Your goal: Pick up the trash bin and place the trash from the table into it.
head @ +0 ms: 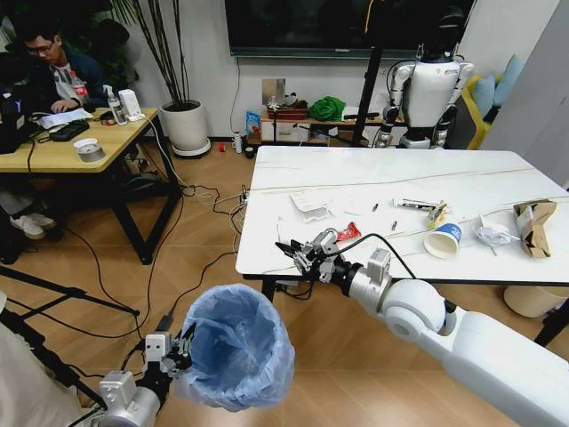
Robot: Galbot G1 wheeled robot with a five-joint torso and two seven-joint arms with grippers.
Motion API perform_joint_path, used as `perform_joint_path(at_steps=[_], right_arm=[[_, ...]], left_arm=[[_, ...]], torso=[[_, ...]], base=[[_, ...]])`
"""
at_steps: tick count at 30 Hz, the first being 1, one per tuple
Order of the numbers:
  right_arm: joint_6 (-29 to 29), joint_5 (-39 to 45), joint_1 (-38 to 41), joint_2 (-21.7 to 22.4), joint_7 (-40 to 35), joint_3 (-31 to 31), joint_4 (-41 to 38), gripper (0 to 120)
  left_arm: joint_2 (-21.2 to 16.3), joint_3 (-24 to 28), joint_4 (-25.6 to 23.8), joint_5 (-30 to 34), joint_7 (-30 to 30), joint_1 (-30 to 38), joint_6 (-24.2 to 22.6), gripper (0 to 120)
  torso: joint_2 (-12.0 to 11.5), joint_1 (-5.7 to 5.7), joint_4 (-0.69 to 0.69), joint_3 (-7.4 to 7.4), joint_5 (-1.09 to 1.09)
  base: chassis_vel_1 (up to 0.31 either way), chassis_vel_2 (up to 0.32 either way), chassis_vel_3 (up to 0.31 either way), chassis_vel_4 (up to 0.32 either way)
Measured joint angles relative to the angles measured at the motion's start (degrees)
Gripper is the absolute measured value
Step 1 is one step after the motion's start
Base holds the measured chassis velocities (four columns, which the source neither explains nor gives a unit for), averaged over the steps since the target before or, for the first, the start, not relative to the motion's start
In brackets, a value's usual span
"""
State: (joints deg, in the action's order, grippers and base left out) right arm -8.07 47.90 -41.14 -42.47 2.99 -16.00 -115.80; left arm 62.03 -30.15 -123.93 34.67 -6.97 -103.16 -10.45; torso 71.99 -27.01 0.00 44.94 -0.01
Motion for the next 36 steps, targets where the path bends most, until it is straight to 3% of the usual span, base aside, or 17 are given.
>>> perform_joint_path(at_steps=[22, 36], right_arm=[[0.4, -0.7, -5.5, 0.8, -0.6, 1.7, -0.2, 4], [1.8, -7.0, -14.5, 4.2, 2.7, -1.9, -5.1, 4]], left_arm=[[1.7, 9.7, 4.0, 0.5, -1.3, 8.8, -1.3, 0], [2.1, 8.3, 3.4, 1.2, -1.4, 8.2, -1.4, 0]], torso=[[0.0, 0.0, 0.0, 0.0, -0.01], [0.0, 0.0, -0.02, 0.0, 0.01]], base=[[0.0, 0.0, 0.0, 0.0], [0.0, 0.0, 0.0, 0.0]])
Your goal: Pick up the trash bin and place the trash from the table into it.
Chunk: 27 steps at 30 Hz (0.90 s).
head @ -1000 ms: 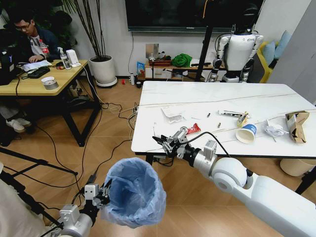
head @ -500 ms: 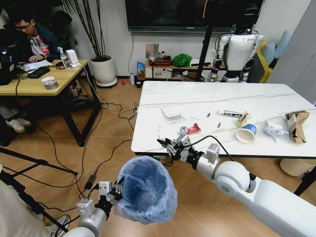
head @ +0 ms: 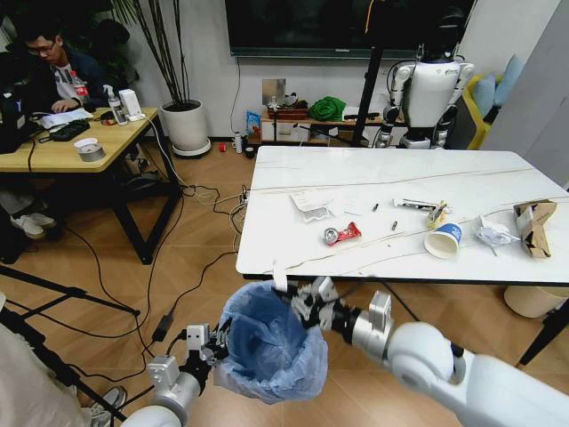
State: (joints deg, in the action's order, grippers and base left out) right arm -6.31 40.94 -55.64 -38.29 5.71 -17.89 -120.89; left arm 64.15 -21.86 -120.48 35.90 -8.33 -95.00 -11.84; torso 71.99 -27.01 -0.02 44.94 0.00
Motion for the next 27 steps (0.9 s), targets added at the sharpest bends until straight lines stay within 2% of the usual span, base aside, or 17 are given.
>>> perform_joint_path(at_steps=[5, 8, 11, 14, 16, 18, 21, 22, 24, 25, 27], right_arm=[[-0.1, -0.6, 0.1, -1.2, -0.1, -0.4, 0.6, 4], [-0.2, -0.3, 1.4, -1.1, -0.4, -0.6, 0.7, 18], [-0.4, 0.3, 1.4, -0.9, -0.8, -0.6, 0.7, 24], [-0.4, 0.3, 1.4, -0.5, -1.0, -0.5, 0.7, 39], [-0.4, 0.3, 1.4, -0.4, -1.0, -0.5, 0.7, 40], [-0.4, 0.5, 1.5, -0.2, -1.1, -0.3, 0.7, 52], [-0.4, 0.7, 1.6, -0.1, -1.2, 0.4, 0.4, 64], [-0.4, 0.7, 1.6, -0.1, -1.2, 0.4, 0.4, 64], [-0.4, 1.0, 1.6, -0.2, -1.5, 1.1, 0.3, 69], [-0.4, 1.3, 1.6, -0.4, -1.8, 1.7, 0.3, 75], [-0.5, 3.9, 1.8, -0.8, -4.3, 5.7, 0.5, 84]], left_arm=[[0.1, -0.4, -0.2, 0.0, 0.0, -0.6, 0.0, 0], [0.3, -0.6, -0.2, -0.1, 0.0, -0.8, 0.0, 0], [0.4, -0.7, -0.2, -0.1, 0.0, -0.7, 0.0, 0], [0.5, -0.7, -0.2, -0.1, 0.0, -0.5, 0.0, 0], [0.5, -0.7, -0.2, -0.1, 0.0, -0.4, 0.0, 0], [0.5, -0.7, -0.2, -0.1, 0.0, -0.4, 0.0, 0], [0.6, -0.7, -0.2, -0.1, 0.0, -0.7, 0.0, 0], [0.6, -0.7, -0.2, -0.1, 0.0, -0.7, 0.0, 0], [0.6, -0.7, -0.4, -0.1, 0.0, -1.0, 0.0, 0], [0.6, -0.8, -0.5, -0.2, 0.0, -1.2, 0.0, 0], [-0.3, -1.0, -1.0, -0.2, -0.2, -2.6, 0.0, 0]], torso=[[0.0, 0.0, 0.01, 0.0, -0.01], [0.0, 0.0, 0.02, 0.0, 0.01], [0.0, 0.0, 0.02, 0.0, -0.01], [0.0, 0.0, 0.01, 0.0, 0.0], [0.0, 0.0, 0.01, 0.0, 0.0], [0.0, 0.0, 0.01, 0.0, 0.01], [0.0, 0.0, 0.01, 0.0, 0.0], [0.0, 0.0, 0.01, 0.0, 0.0], [0.0, 0.0, 0.01, 0.0, 0.01], [0.0, 0.0, 0.01, 0.0, 0.0], [0.0, 0.0, 0.02, 0.0, 0.0]], base=[[0.0, 0.0, 0.0, 0.0], [0.0, 0.0, 0.0, 0.0], [0.0, 0.0, 0.0, 0.0], [0.0, 0.0, 0.0, 0.0], [0.0, 0.0, 0.0, 0.0], [0.0, 0.0, 0.0, 0.0], [0.0, 0.0, 0.0, 0.0], [0.0, 0.0, 0.0, 0.0], [0.0, 0.0, 0.0, 0.0], [0.0, 0.0, 0.0, 0.0], [0.0, 0.0, 0.0, 0.0]])
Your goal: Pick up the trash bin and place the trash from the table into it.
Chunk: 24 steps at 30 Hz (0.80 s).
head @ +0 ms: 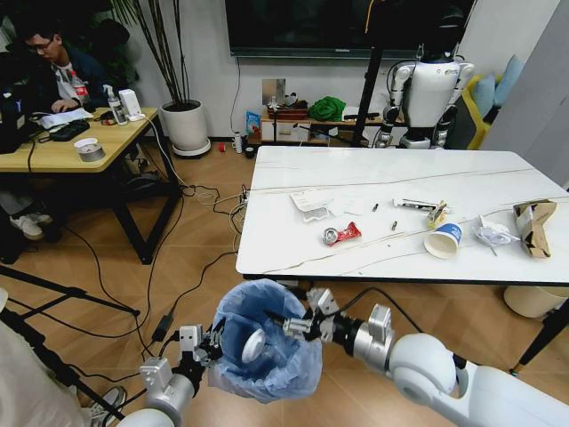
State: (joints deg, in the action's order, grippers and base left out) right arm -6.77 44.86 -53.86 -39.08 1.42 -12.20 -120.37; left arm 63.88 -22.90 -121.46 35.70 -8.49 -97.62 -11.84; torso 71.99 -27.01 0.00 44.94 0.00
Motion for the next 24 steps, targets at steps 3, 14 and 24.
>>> perform_joint_path(at_steps=[3, 14, 24], right_arm=[[-0.8, 2.0, 0.4, 0.1, -2.8, 4.7, 1.0, 95], [-2.5, 3.1, -0.3, -4.7, -10.6, 15.4, 10.6, 100], [-4.2, 3.2, 1.3, -9.4, -12.5, 16.7, 15.3, 100]], left_arm=[[-1.0, -0.4, -0.4, 0.1, -0.1, -0.5, 0.0, 0], [-1.6, 1.9, 1.2, 0.4, -0.3, 1.7, -0.1, 0], [-2.1, 4.8, 2.5, 1.5, -0.4, 4.8, -0.2, 0]], torso=[[0.0, 0.0, 0.0, 0.0, 0.0], [0.0, -0.01, -0.01, 0.0, 0.0], [0.0, -0.01, 0.0, 0.0, 0.0]], base=[[0.0, 0.0, 0.0, 0.0], [0.0, 0.0, 0.0, 0.0], [0.0, 0.0, 0.0, 0.0]])
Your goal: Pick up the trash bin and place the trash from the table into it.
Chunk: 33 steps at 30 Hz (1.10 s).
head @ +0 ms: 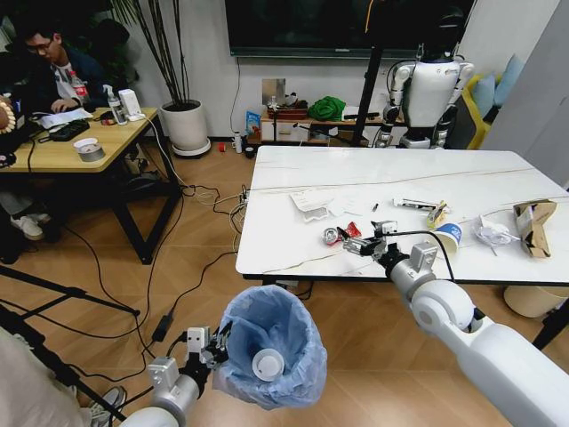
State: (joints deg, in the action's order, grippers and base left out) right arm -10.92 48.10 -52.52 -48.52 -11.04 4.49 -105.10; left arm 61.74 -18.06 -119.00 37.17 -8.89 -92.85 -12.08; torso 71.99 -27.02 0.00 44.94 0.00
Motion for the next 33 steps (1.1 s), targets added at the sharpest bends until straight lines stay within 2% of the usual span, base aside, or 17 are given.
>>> perform_joint_path(at_steps=[12, 24, 33], right_arm=[[0.2, -0.6, 5.4, -2.6, 0.3, -2.7, 6.1, 100], [1.1, -2.0, 12.2, -6.4, 1.0, -6.4, 15.6, 100], [2.3, -3.0, 14.2, -8.0, 2.3, -7.4, 21.5, 100]], left_arm=[[-0.7, 4.9, 1.5, 1.1, -0.5, 2.5, -0.2, 0], [-1.5, 4.7, 0.7, 1.0, -0.2, 1.4, -0.3, 0], [-1.3, 4.9, 0.4, 0.9, -0.1, 1.4, -0.3, 0]], torso=[[0.0, 0.0, -0.01, 0.0, 0.0], [0.0, 0.0, 0.0, 0.0, 0.01], [0.0, 0.01, 0.0, 0.0, 0.0]], base=[[0.0, 0.0, 0.0, 0.0], [0.0, 0.0, 0.0, 0.0], [0.0, 0.0, 0.0, 0.0]])
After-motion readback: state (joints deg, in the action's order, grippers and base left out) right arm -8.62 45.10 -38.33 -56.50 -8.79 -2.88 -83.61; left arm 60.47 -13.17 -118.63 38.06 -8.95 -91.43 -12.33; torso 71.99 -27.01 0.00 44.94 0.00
